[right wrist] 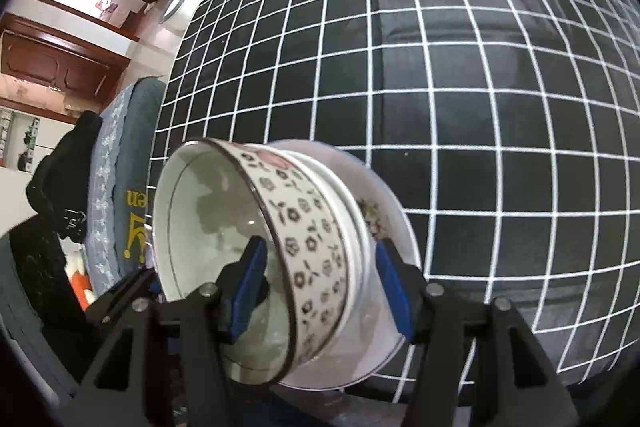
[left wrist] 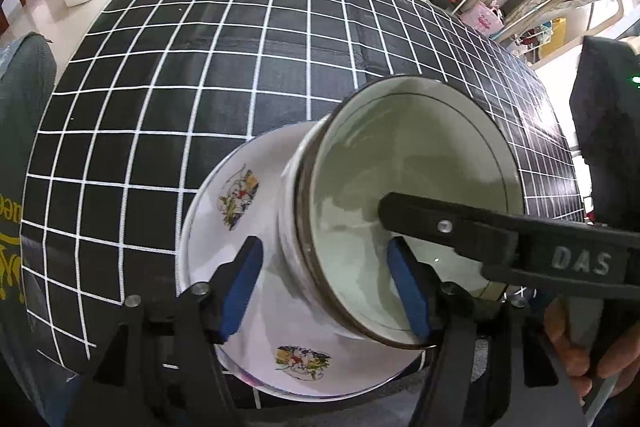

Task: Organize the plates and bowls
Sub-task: 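Lift the bowl stack onto the plate stack and open the left tool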

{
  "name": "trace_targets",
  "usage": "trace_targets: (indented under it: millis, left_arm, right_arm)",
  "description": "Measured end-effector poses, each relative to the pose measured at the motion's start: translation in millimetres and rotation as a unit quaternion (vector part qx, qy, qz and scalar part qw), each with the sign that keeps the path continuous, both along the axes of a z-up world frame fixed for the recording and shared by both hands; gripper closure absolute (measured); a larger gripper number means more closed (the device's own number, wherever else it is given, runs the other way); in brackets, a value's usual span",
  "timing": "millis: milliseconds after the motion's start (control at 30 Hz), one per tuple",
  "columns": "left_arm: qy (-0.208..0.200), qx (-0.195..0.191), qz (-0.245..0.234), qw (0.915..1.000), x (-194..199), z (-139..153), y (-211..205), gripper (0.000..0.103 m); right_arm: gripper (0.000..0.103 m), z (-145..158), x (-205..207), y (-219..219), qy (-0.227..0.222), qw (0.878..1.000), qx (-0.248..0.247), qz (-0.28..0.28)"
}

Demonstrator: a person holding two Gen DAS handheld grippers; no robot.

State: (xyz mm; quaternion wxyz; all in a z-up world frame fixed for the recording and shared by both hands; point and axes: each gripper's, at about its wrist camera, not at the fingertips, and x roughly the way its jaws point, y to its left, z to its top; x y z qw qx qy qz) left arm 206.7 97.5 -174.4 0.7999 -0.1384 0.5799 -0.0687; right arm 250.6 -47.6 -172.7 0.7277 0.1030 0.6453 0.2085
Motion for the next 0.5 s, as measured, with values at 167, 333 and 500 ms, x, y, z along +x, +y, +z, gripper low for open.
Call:
trace_targets:
  millis: [167,333,500]
  left_arm:
    - [-0.005,0.0,0.006,1.0,-3.1,3.0,3.1,0.03]
    - [0.001,-0.01,0.016,0.9998,-7.9,6.5,9.5,0.029]
    - [-0.019,-0.012,0.02,0.9995,-16.4,15.7,15.3,0.029]
  right_arm:
    - [0.042,5.4,-5.1,-1.7,-0.022,1.0,-0.01,0.002]
    - [0.042,21.8,-14.5,-6.9,-0.064,0.998,-0.023,-0.002]
    - [0.042,38.9,-26.2,-13.8,-0.107,0.993,-0.038,-0.008]
